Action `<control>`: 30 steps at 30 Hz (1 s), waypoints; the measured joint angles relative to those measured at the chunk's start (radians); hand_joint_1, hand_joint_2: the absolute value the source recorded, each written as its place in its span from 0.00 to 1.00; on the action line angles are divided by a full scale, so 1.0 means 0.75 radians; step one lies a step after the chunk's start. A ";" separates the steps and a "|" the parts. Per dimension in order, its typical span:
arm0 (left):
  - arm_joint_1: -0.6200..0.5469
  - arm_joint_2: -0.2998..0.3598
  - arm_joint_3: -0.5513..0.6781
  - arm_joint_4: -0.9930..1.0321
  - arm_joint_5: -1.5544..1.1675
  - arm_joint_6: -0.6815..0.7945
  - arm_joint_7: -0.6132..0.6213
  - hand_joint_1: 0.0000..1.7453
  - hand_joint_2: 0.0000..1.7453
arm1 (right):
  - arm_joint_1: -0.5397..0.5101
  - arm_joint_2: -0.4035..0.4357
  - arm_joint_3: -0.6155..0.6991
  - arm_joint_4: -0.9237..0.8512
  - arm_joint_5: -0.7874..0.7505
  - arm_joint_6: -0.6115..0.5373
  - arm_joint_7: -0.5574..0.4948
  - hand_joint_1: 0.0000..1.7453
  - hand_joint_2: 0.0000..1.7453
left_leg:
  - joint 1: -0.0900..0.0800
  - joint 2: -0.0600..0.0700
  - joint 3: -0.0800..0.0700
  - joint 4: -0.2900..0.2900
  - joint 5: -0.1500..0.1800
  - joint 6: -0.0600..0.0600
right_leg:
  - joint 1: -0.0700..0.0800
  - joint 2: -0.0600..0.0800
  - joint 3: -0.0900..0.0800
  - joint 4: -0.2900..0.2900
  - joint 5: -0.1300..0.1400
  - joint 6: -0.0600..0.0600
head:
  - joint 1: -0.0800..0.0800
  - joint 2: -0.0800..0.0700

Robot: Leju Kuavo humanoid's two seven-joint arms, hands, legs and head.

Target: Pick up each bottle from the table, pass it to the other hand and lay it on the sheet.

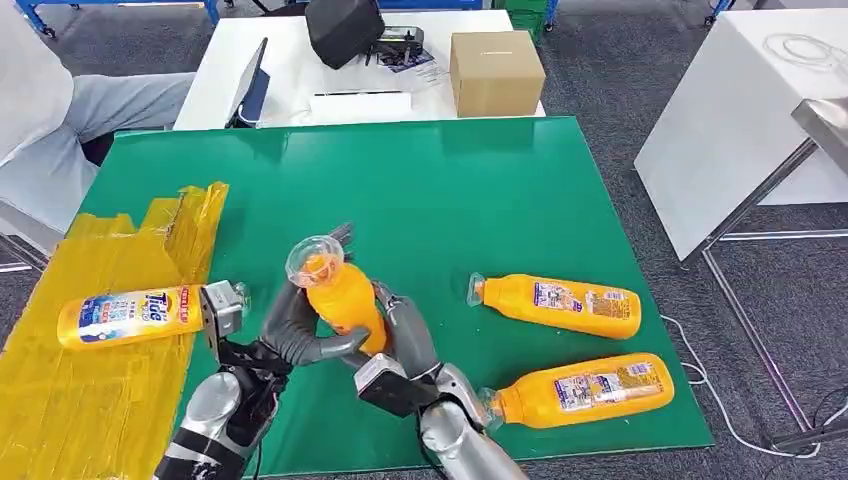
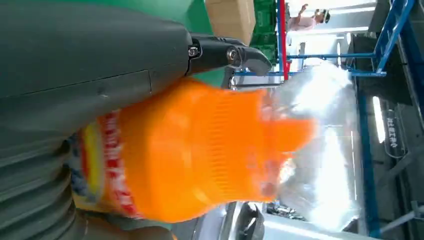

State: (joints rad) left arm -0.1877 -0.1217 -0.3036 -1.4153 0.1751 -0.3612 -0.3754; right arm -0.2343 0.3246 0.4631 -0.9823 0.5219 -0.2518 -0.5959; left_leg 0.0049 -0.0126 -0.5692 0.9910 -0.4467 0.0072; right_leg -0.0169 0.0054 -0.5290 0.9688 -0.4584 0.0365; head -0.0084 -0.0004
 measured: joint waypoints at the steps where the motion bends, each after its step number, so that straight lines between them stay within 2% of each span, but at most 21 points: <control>1: -0.005 0.000 0.002 0.007 0.000 0.002 0.001 0.00 1.00 | -0.003 0.000 0.007 0.010 0.002 -0.012 0.002 1.00 1.00 | 0.000 0.000 0.000 0.000 0.000 0.000 | 0.000 0.000 0.000 0.000 0.000 0.000 | 0.000 0.000; 12: -0.028 0.000 0.031 0.078 0.038 0.022 0.009 0.02 1.00 | -0.027 0.000 0.070 0.103 0.005 -0.085 0.021 1.00 1.00 | 0.000 0.000 0.000 0.000 0.000 0.000 | 0.000 0.000 0.000 0.000 0.000 0.000 | 0.000 0.000; 13: -0.030 0.000 0.034 0.083 0.039 0.022 0.009 0.55 1.00 | -0.028 0.000 0.073 0.109 0.005 -0.086 0.022 1.00 1.00 | 0.000 0.000 0.000 0.000 0.000 0.000 | 0.000 0.000 0.000 0.000 0.000 0.000 | 0.000 0.000; 14: -0.030 0.000 0.035 0.086 0.039 0.022 0.009 1.00 1.00 | -0.029 0.000 0.075 0.113 0.005 -0.086 0.022 1.00 1.00 | 0.000 0.000 0.000 0.000 0.000 0.000 | 0.000 0.000 0.000 0.000 0.000 0.000 | 0.000 0.000; 30: -0.029 -0.014 0.045 0.097 0.018 0.066 0.013 1.00 1.00 | -0.033 0.000 0.072 0.136 0.002 -0.091 0.026 1.00 1.00 | 0.000 0.000 0.000 0.000 0.000 0.000 | 0.000 0.000 0.000 0.000 0.000 0.000 | 0.000 0.000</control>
State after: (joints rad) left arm -0.2097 -0.1320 -0.2701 -1.3424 0.1884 -0.3117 -0.3658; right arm -0.2589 0.3246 0.5173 -0.8801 0.5230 -0.3201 -0.5760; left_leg 0.0049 -0.0125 -0.5692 0.9910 -0.4466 0.0071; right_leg -0.0169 0.0055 -0.5291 0.9689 -0.4584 0.0365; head -0.0084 -0.0004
